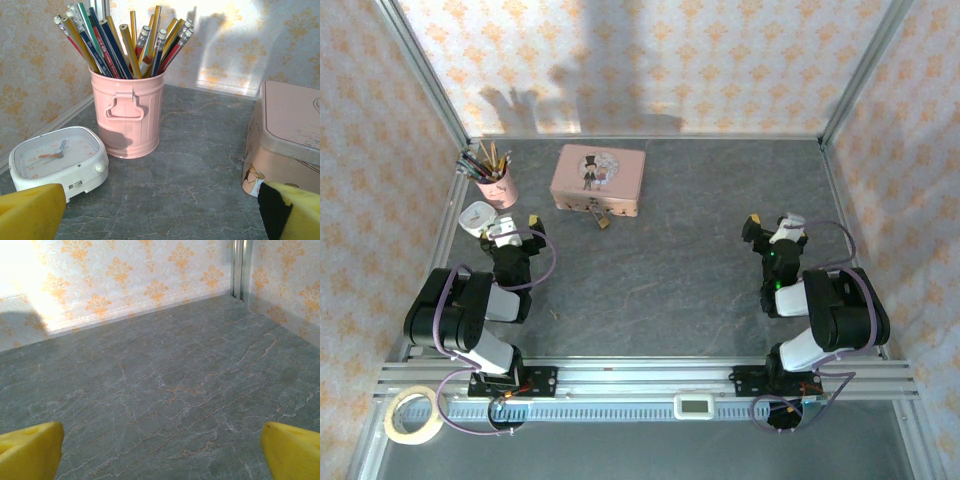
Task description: Unlock the padlock with the key
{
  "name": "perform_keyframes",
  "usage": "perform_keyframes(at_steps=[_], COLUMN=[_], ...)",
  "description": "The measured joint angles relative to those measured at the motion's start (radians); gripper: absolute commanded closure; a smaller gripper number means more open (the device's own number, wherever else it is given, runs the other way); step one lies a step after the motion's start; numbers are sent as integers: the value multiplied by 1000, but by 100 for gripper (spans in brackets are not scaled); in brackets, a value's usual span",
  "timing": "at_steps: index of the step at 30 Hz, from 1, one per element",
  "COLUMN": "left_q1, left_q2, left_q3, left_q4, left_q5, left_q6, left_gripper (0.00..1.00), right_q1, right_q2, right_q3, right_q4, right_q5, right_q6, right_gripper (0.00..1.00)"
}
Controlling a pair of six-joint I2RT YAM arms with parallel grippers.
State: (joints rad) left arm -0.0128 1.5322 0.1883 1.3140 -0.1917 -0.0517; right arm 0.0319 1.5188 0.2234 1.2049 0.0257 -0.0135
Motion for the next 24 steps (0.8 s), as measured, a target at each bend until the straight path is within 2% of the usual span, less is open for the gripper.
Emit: perform_keyframes(at_steps=[8, 11, 18, 21, 24], left_q1=[0, 0, -1, -1, -5], left_q2=[0, -14, -216, -295, -342], left_q3=[0, 1, 80, 117, 201], left_q4=[0, -16, -208, -294, -481], left_q5=[-2, -23, -89, -108, -90], left_q6=[0, -3, -30, -97, -193], left_gripper=[0, 1, 1, 1, 8], right_q1=[8, 27, 96, 142, 212], right_q2=[-13, -60, -198, -204, -204], right_q3=[11, 75, 250, 364, 447], right_q4=[-39, -159, -428, -617, -785], right_q5=[10, 31, 115, 124, 127], right_q6=[-3, -12, 34, 83, 131], right_gripper=[0, 0, 0, 1, 1])
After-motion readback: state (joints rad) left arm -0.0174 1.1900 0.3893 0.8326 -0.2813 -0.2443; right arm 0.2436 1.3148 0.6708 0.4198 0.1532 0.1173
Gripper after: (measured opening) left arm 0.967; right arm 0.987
